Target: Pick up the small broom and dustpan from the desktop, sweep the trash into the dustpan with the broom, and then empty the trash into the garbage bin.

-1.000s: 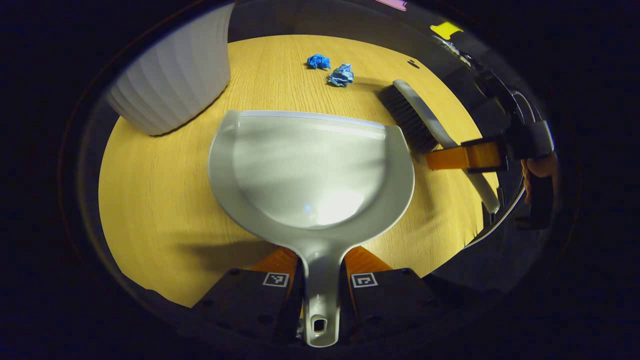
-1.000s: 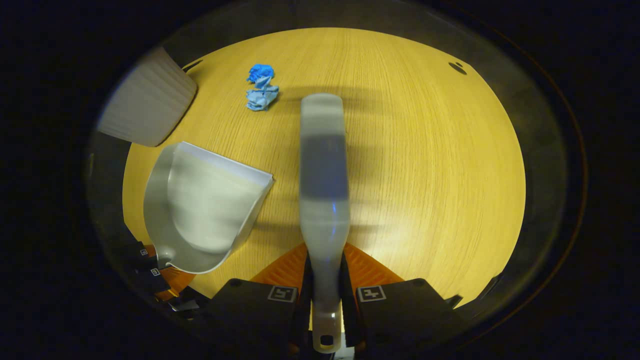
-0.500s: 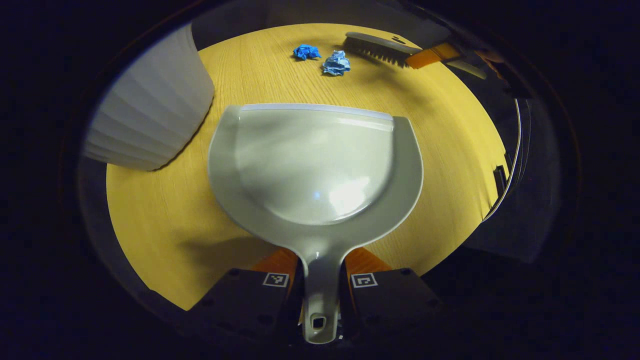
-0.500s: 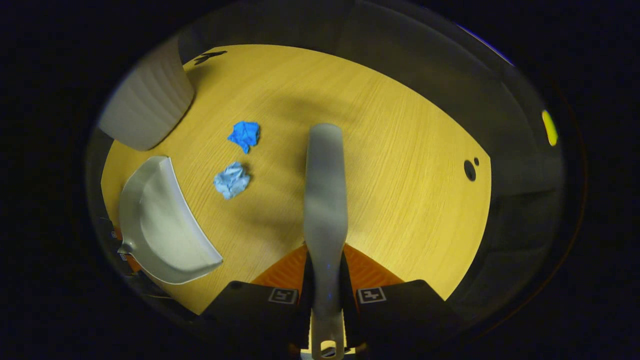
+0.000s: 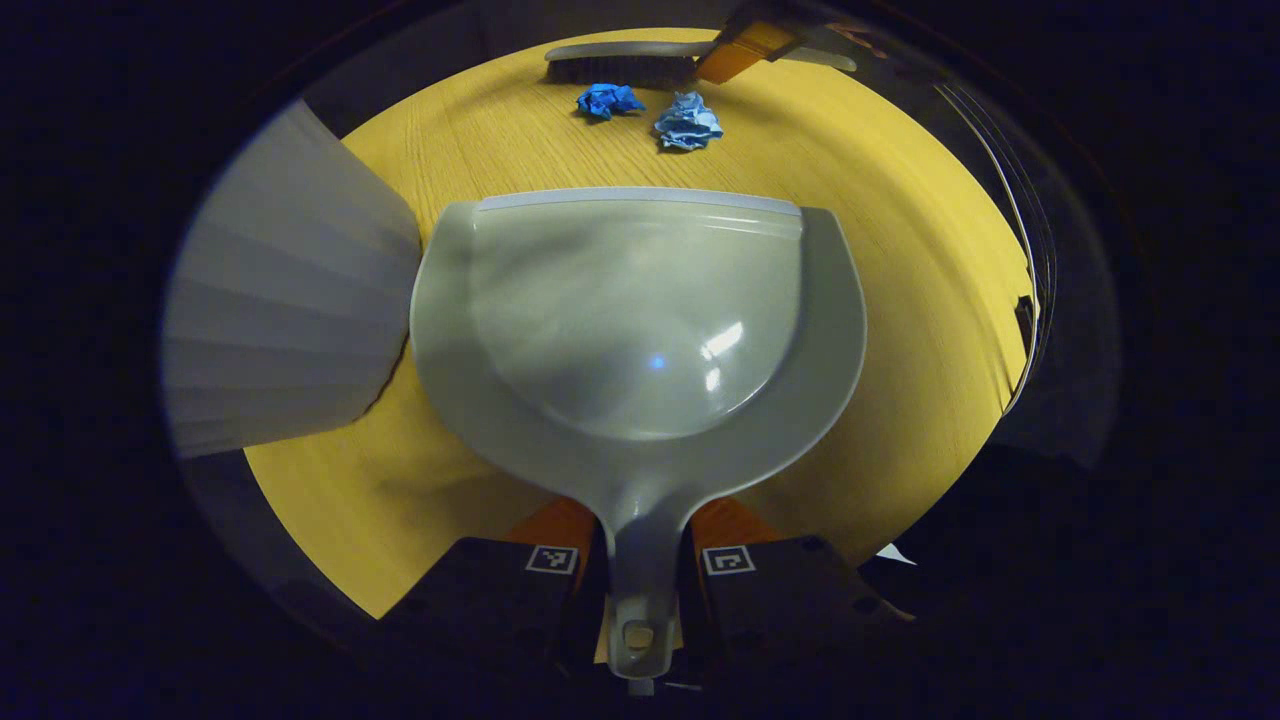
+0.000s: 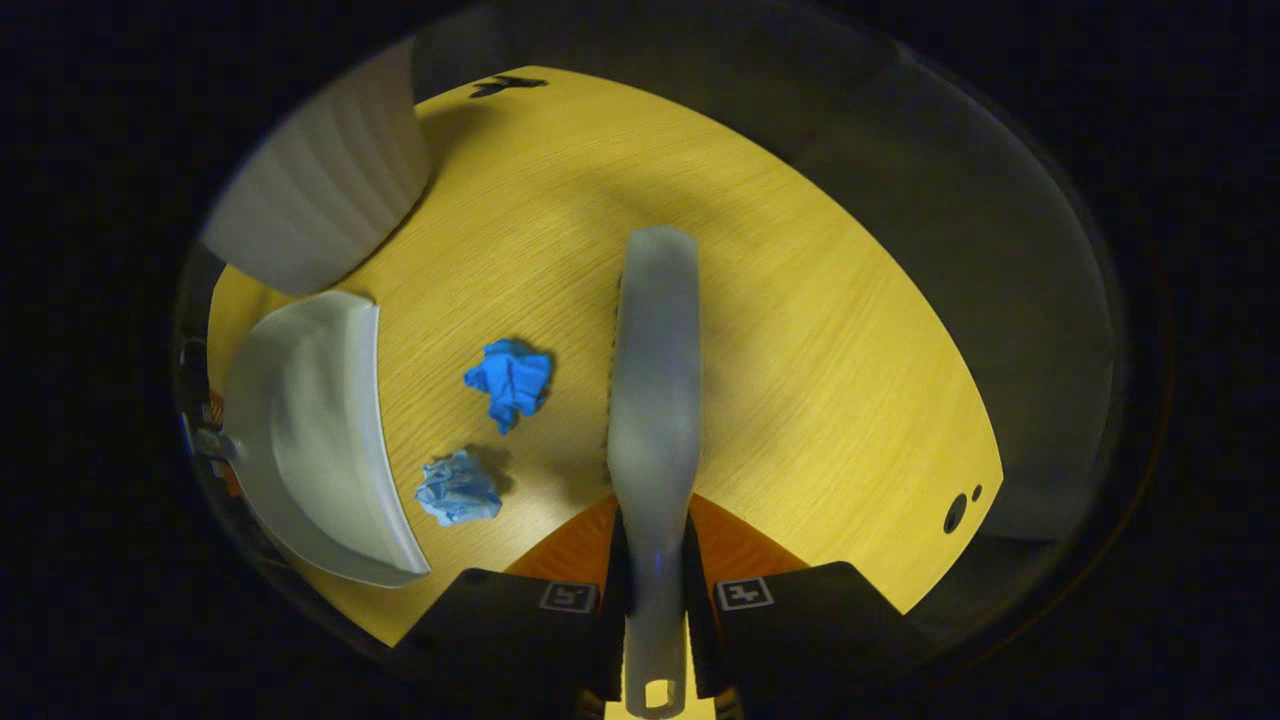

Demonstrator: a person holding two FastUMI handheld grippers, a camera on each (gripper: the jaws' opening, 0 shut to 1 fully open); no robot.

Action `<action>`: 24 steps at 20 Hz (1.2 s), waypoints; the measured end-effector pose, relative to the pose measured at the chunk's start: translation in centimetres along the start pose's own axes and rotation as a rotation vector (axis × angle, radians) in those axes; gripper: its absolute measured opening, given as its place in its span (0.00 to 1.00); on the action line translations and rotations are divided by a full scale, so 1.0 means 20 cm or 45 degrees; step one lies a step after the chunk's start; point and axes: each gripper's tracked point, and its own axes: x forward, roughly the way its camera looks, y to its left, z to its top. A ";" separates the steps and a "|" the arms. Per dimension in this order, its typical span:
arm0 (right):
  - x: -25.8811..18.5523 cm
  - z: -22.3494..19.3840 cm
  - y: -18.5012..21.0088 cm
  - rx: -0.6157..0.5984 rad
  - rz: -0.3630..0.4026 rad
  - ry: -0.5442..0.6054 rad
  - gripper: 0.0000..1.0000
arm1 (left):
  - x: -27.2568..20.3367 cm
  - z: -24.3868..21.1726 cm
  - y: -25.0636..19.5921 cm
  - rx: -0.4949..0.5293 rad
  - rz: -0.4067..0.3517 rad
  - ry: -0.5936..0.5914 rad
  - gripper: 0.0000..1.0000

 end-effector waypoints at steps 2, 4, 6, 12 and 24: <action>-0.02 -0.06 0.14 -0.195 0.059 0.018 0.29 | 0.00 0.00 0.01 0.049 -0.017 -0.026 0.29; -0.05 -0.13 0.29 -0.315 0.152 0.005 0.39 | 0.01 0.00 0.03 0.093 -0.028 -0.054 0.29; -0.09 -0.21 0.45 -0.324 0.250 0.005 0.30 | 0.02 0.01 0.02 0.116 -0.037 -0.099 0.29; -0.14 -0.25 0.51 -0.091 0.445 -0.072 0.30 | 0.02 0.03 0.00 0.098 -0.101 -0.250 0.29; -0.07 -0.45 -0.02 0.442 0.263 -0.276 0.30 | 0.00 0.05 0.02 0.058 -0.224 -0.385 0.29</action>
